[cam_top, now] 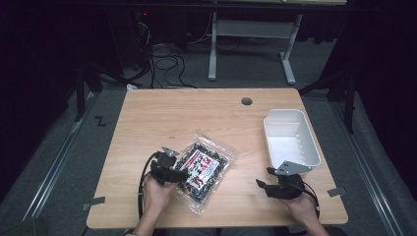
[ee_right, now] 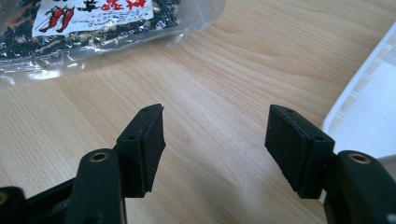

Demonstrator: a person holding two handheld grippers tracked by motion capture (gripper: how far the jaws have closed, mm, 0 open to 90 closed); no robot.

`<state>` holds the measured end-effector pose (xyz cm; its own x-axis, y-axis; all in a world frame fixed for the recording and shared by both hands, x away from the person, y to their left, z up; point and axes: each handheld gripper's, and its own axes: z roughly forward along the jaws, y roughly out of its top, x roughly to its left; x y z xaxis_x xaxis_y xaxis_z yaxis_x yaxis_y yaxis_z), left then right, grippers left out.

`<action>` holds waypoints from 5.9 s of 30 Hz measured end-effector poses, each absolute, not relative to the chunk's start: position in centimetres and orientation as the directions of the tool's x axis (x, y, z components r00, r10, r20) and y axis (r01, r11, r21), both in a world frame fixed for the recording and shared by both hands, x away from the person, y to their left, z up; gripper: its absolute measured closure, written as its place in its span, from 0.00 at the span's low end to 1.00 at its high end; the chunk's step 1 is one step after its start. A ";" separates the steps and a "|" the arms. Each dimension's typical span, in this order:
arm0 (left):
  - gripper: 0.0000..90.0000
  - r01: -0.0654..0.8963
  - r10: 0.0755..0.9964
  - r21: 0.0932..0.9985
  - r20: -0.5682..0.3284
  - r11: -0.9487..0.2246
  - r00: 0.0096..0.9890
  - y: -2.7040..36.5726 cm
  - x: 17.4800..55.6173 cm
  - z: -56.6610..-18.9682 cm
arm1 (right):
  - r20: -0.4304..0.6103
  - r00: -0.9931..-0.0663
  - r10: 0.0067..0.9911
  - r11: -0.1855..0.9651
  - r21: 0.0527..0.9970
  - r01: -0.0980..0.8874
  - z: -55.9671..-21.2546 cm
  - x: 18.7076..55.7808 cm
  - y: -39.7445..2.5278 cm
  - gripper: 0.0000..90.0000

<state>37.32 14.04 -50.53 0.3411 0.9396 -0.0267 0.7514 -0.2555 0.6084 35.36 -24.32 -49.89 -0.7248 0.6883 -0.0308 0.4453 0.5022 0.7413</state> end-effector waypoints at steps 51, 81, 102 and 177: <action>0.31 0.688 0.821 0.586 -0.066 -0.428 0.567 11.8 36.9 -51.8 | 0.047 -0.746 0.665 0.488 0.729 0.481 -48.2 35.7 -23.7 0.37; 0.31 0.626 0.748 0.584 -0.050 -0.516 0.662 10.3 35.8 -51.6 | 0.079 -0.692 0.718 0.523 0.594 0.611 -46.9 42.5 -19.2 0.56; 0.30 0.629 0.745 0.587 -0.064 -0.510 0.664 10.2 35.8 -51.7 | 0.154 -0.704 0.694 0.551 0.516 0.656 -48.2 43.4 -18.0 0.82; 0.29 0.666 0.830 0.642 -0.083 -0.379 0.552 11.5 35.8 -51.5 | -0.022 -0.757 0.654 0.585 0.650 0.486 -38.4 43.0 -20.0 1.00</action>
<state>35.77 11.48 -51.52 0.5523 0.8295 -0.0826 0.6660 -0.3795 0.6422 43.03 -19.98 -38.43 -0.7566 0.6535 -0.0223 0.4859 0.5847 0.6497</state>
